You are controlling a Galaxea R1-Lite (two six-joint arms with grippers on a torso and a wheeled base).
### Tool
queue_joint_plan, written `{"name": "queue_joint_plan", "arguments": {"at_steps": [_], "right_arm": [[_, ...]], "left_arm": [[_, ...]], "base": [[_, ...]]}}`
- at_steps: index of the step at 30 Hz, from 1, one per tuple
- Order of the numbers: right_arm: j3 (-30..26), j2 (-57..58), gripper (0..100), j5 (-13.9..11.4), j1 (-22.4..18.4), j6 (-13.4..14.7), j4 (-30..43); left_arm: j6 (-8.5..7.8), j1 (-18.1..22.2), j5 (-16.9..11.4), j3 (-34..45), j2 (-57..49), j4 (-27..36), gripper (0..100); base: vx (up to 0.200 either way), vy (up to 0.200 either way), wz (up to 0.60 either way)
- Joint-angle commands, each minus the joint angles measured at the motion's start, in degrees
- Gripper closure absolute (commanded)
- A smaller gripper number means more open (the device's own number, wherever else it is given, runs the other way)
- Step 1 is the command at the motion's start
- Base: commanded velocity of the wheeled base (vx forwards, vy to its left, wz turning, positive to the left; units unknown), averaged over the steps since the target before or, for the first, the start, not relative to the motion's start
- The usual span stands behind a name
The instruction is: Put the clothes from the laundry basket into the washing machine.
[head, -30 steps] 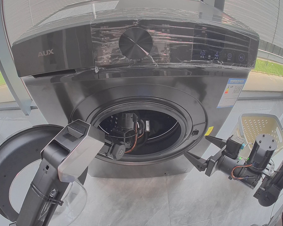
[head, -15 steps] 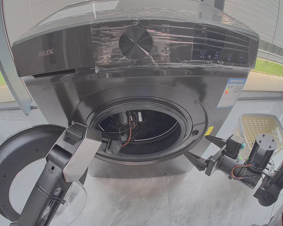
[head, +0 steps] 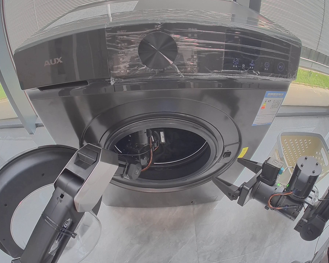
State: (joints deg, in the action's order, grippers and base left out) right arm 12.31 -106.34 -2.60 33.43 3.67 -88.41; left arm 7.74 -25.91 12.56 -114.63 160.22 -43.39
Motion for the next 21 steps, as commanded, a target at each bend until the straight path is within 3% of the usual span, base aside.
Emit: {"name": "queue_joint_plan", "arguments": {"at_steps": [1,3,9,14,17,21], "right_arm": [[0.0,-0.2,0,0.0,0.0,0.0,-0.1],[0.0,-0.2,0,0.0,0.0,0.0,-0.1],[0.1,-0.6,0,0.0,0.1,0.0,-0.1],[0.0,-0.6,0,0.0,0.1,0.0,-0.1],[-0.1,-0.6,0,0.0,0.0,0.0,-0.1],[0.0,-0.5,0,0.0,0.0,0.0,-0.1]], "left_arm": [[0.17,-1.1,0.0,0.0,0.0,0.5,0],[0.43,-1.5,0.0,0.0,-0.1,0.8,0],[0.52,-3.7,-0.8,12.5,-7.0,5.1,0],[-0.53,-3.9,-2.1,19.7,-9.0,5.7,0],[-2.82,-3.8,-3.5,22.8,-9.4,5.6,0],[-3.35,-3.6,-3.5,23.0,-9.0,5.8,0]], "base": [[0.0,0.0,0.0],[0.0,0.0,0.0],[0.0,0.0,0.0],[0.0,0.0,0.0],[0.0,0.0,0.0],[0.0,0.0,0.0]]}}
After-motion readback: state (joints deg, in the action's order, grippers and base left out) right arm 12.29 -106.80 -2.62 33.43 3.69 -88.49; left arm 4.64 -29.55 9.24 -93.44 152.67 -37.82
